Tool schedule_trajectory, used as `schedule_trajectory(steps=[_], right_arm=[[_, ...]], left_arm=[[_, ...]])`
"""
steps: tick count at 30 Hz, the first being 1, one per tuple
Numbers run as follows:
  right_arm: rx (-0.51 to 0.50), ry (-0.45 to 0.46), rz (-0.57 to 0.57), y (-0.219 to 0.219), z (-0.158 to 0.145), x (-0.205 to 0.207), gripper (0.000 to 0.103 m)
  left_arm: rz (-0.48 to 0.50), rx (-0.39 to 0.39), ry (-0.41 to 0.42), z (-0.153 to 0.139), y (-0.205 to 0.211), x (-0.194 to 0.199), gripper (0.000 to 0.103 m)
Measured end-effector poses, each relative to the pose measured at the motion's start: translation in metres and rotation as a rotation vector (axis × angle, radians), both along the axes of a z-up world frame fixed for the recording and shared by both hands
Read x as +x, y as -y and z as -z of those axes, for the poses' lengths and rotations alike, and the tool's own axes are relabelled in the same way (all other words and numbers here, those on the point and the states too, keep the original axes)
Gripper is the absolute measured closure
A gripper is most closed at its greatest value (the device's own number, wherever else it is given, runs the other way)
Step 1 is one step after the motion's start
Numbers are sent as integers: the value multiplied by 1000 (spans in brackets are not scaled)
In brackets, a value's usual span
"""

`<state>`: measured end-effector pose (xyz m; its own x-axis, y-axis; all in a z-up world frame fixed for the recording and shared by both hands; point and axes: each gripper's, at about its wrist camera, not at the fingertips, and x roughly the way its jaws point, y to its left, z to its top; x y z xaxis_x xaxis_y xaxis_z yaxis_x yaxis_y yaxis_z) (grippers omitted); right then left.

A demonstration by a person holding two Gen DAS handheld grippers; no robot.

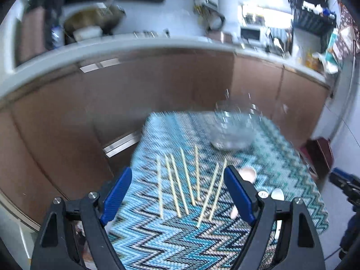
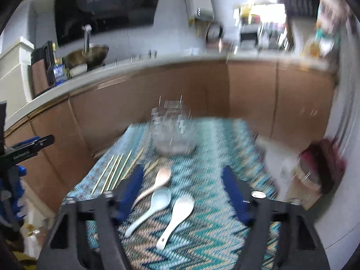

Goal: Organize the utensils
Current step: 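Move the left tool to the wooden chopsticks while the right tool reaches the white spoons, then grasp one chopstick with the left tool while the right tool grasps a white spoon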

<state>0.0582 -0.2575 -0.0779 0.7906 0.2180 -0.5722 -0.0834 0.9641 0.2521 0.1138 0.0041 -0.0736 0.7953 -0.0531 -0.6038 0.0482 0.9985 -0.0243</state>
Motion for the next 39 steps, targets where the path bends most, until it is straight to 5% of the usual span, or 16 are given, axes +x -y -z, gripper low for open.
schedule_trajectory(steps=[7,13,22,29,39], right_arm=[[128,-168,-154,4,57,52,77],[113,-264,-330,-18,85,100,77],[72,-385,-543,-40,120,154,77],[64,-435,-653,-51,132,171,77],[27,-476,-716,-58,144,179,77]], left_arm=[[85,-54,-153,30,7,53,22],[176,-102,-320,55,20,113,37],[323,-50,-557,114,59,186,59],[387,-26,-635,145,76,212,69],[393,-45,-705,165,88,229,69]])
